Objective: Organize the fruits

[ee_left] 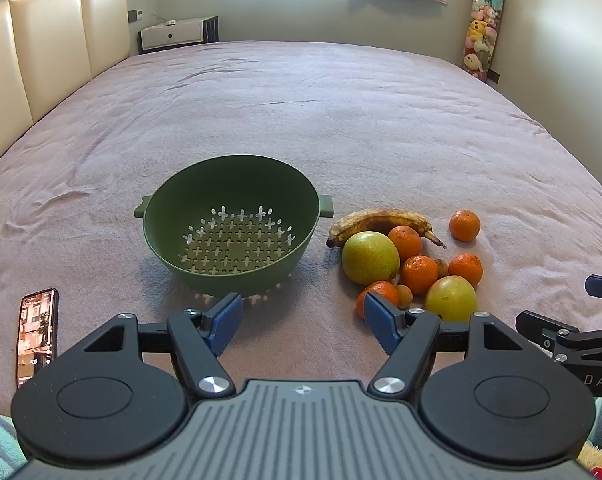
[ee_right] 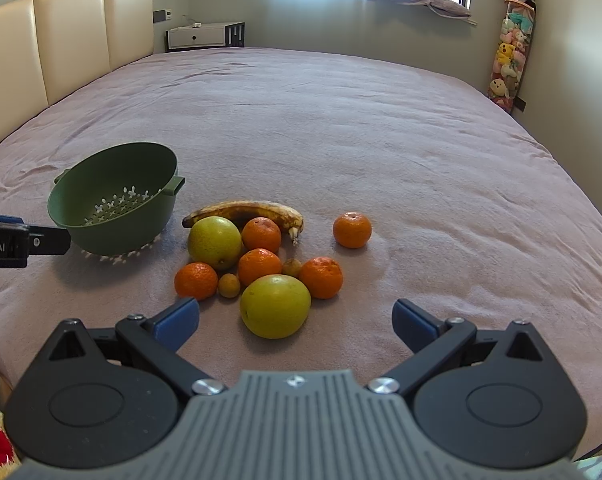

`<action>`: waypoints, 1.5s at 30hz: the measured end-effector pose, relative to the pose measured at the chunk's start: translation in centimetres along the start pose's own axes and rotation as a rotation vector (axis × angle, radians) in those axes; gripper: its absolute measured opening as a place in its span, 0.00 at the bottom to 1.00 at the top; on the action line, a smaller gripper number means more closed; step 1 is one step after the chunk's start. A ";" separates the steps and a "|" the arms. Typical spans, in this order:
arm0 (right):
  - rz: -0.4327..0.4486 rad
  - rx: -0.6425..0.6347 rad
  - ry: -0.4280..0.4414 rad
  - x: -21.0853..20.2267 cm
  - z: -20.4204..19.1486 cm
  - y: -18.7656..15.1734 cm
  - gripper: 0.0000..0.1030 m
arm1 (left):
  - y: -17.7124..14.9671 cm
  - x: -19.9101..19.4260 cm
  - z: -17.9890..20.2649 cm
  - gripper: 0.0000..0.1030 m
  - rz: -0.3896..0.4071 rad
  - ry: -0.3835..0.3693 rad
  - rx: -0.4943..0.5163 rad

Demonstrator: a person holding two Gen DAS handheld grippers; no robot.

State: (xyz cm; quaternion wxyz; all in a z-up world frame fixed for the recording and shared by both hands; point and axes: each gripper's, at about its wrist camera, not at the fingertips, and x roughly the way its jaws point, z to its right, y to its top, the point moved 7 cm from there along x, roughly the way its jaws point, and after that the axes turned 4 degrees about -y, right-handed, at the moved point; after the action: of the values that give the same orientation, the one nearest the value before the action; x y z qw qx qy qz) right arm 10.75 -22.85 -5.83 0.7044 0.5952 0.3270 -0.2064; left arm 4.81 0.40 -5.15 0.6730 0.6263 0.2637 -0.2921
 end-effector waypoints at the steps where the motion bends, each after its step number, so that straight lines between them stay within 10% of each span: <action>1: 0.000 0.000 0.000 0.1 0.0 0.0 0.96 | 0.0 0.0 0.0 0.79 0.000 -0.001 -0.001; 41: -0.012 0.016 0.010 0.7 0.3 -0.5 0.96 | -0.3 0.2 0.7 0.79 -0.006 -0.036 0.012; 45: -0.019 0.024 0.033 1.2 0.3 -0.8 0.96 | -1.1 1.0 1.7 0.68 -0.031 -0.074 0.015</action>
State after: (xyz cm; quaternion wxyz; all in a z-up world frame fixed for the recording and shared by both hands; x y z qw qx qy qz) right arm 11.16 -23.17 -7.20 0.6898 0.6038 0.3415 -0.2072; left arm 4.70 -1.41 -6.55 0.6729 0.6159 0.2462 -0.3273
